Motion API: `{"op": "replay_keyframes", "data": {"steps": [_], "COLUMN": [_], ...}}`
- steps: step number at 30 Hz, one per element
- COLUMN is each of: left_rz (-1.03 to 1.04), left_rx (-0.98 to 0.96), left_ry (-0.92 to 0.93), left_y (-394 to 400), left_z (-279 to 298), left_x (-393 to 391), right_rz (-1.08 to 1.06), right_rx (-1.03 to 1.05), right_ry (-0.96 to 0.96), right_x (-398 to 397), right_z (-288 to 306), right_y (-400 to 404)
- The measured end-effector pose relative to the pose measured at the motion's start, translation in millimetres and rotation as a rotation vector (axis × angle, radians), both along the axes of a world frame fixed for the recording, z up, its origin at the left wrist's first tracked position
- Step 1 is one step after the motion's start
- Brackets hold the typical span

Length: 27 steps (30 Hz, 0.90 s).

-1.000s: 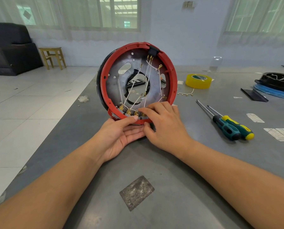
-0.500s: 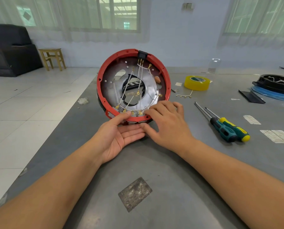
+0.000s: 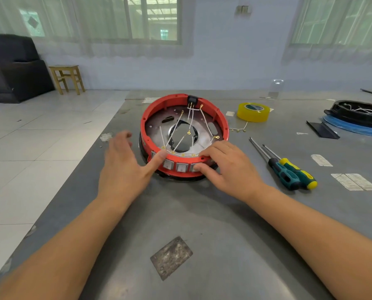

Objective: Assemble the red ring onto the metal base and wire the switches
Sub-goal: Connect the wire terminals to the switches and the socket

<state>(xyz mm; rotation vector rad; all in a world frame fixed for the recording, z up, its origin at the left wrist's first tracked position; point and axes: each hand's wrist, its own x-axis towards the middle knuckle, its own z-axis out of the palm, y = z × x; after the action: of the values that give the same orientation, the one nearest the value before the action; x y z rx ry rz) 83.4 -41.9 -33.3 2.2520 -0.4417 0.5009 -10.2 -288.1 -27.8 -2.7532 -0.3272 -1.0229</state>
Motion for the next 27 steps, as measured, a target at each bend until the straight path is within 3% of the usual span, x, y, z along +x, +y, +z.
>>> {"op": "replay_keyframes", "data": {"steps": [2, 4, 8, 16, 22, 27], "left_rz": [-0.194, -0.386, -0.512, -0.487, -0.485, -0.46], "left_rx": [0.103, 0.197, 0.187, 0.103, 0.126, 0.185], "left_ry": [-0.299, -0.423, -0.344, -0.102, -0.121, -0.169], "left_y": [8, 12, 16, 17, 14, 7], "left_z": [2, 2, 4, 1, 2, -2], "left_x": [6, 10, 9, 11, 13, 7], "right_rz": [0.034, 0.059, 0.135, 0.163, 0.191, 0.12], "right_rx": [0.042, 0.057, 0.107, 0.154, 0.249, 0.205], "right_ry": [0.032, 0.074, 0.143, 0.291, 0.295, 0.304], "right_x": [-2, -4, -5, -3, -1, -2], "right_z": [2, 2, 3, 5, 8, 4], "right_y": [-4, -8, -17, -22, -24, -13]}}
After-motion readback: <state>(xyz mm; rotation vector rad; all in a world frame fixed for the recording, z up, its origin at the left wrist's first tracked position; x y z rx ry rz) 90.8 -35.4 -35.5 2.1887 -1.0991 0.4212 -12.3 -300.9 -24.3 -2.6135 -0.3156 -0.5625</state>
